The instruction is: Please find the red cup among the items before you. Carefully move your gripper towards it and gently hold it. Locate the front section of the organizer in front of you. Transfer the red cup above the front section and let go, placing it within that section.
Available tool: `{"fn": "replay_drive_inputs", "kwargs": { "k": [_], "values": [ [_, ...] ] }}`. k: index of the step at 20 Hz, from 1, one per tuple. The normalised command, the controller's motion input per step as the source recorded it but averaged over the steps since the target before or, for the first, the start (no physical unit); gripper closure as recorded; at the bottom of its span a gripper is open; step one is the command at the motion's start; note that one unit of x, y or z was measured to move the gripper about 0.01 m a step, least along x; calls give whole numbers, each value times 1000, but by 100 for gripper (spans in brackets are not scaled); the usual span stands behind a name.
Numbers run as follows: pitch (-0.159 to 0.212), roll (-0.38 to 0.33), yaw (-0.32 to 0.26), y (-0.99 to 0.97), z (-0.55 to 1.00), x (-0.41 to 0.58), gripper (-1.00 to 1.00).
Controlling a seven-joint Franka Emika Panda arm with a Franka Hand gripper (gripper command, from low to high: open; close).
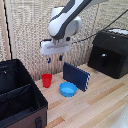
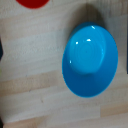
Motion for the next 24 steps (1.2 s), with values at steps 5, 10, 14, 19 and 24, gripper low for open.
{"fn": "replay_drive_inputs", "kwargs": {
  "k": [5, 10, 14, 19, 24],
  "values": [
    [57, -6, -1, 68, -316, 514, -100],
    [72, -4, -2, 2, -328, 215, -100],
    [76, -25, 0, 0, -294, 0, -100],
    [73, -29, 0, 1, -335, 0, -100],
    [2, -31, 21, 2, -349, 189, -100]
  ]
}}
